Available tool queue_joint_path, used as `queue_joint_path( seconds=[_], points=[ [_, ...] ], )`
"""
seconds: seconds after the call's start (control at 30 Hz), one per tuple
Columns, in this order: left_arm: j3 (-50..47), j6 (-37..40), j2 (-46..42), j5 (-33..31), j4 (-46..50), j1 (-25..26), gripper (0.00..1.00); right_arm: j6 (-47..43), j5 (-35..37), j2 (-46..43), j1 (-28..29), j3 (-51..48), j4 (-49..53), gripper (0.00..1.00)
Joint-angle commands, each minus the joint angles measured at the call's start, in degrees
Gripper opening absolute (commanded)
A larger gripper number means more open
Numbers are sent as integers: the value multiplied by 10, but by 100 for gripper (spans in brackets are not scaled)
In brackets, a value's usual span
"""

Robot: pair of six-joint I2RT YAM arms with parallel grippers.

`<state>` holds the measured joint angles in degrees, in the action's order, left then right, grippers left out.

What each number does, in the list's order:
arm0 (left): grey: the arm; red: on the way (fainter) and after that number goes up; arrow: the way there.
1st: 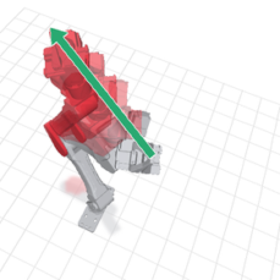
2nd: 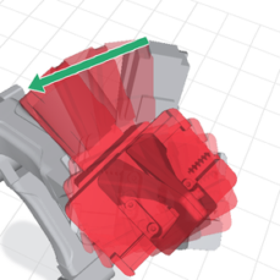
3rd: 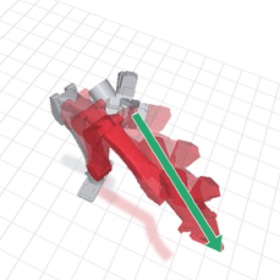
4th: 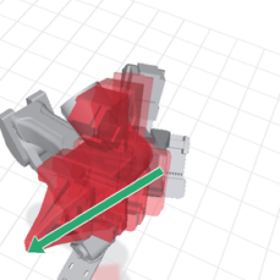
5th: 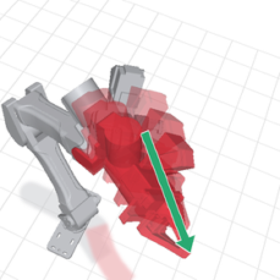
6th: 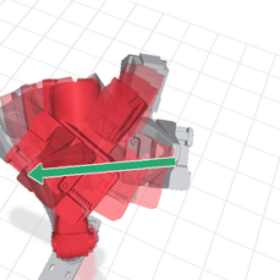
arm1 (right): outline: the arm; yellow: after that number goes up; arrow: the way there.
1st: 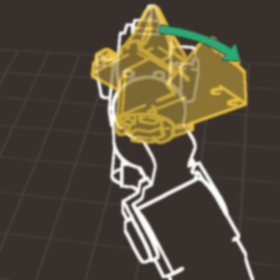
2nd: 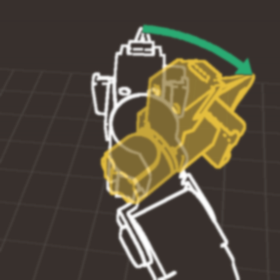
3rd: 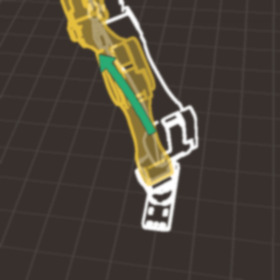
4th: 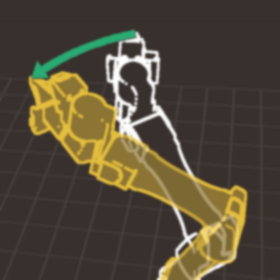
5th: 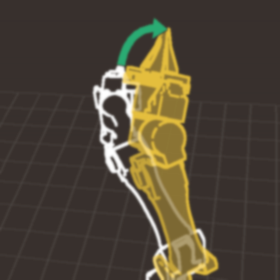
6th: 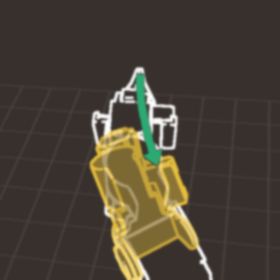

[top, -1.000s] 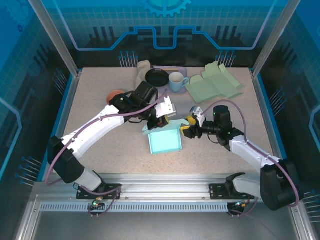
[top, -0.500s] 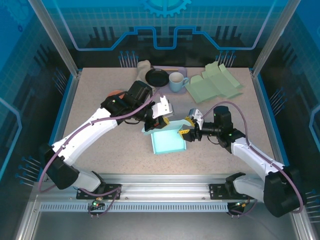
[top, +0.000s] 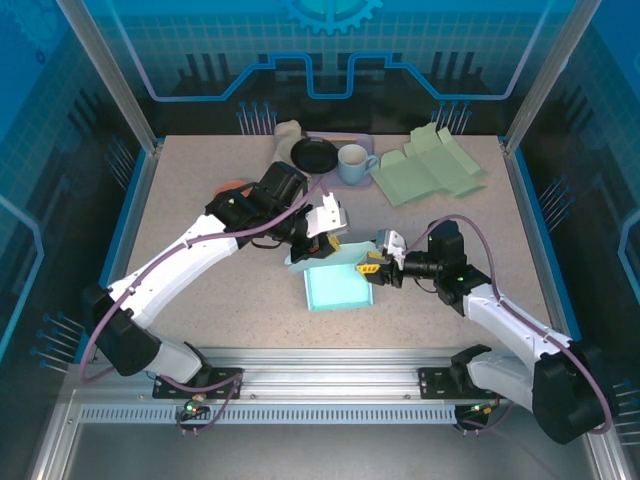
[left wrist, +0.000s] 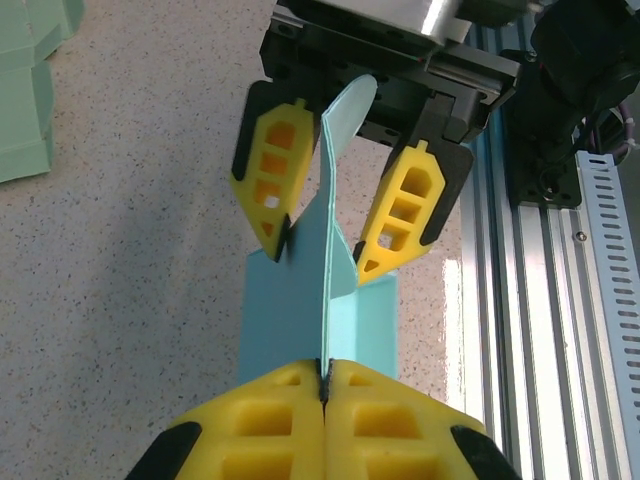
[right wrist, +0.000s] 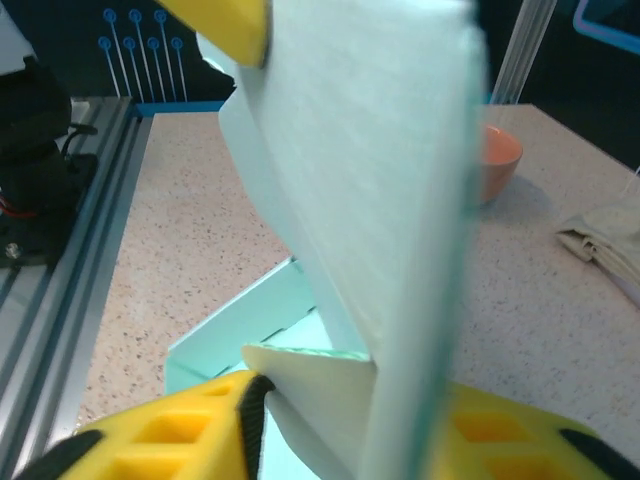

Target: Fold the paper box

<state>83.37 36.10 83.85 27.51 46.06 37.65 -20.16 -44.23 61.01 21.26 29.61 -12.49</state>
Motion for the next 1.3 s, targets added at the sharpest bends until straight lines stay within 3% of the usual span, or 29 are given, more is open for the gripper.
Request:
queue_joint_path(
  seconds=[0.0, 0.27, 0.4, 0.5, 0.6, 0.67, 0.77, 0.9, 1.07, 1.27],
  points=[
    [10, 8, 4, 41, -11, 3, 6, -17, -12, -12, 13, 0, -5, 29],
    [-12, -41, -4, -32, -75, 3, 10, -27, 16, -8, 20, -4, -11, 11],
    [-75, -155, -42, -126, -179, -7, 23, -26, 52, -3, 24, -13, -26, 6],
    [-119, -285, -87, -263, -244, -13, 42, -32, 96, 11, 39, -16, -56, 5],
    [-129, -434, -129, -429, -216, -14, 59, -31, 168, 27, 77, -26, -103, 4],
    [-152, -486, -156, -483, -202, -22, 74, -34, 206, 36, 108, -42, -140, 4],
    [-176, -543, -174, -489, -186, -69, 85, -41, 222, 45, 139, -43, -152, 4],
    [-172, -673, -147, -388, -141, -165, 90, -49, 232, 44, 155, -38, -145, 4],
    [-160, -776, -67, -315, -114, -172, 92, -56, 244, 55, 156, -41, -151, 4],
    [-137, -804, 20, -231, -114, -170, 88, -73, 245, 67, 156, -37, -136, 4]
  ],
)
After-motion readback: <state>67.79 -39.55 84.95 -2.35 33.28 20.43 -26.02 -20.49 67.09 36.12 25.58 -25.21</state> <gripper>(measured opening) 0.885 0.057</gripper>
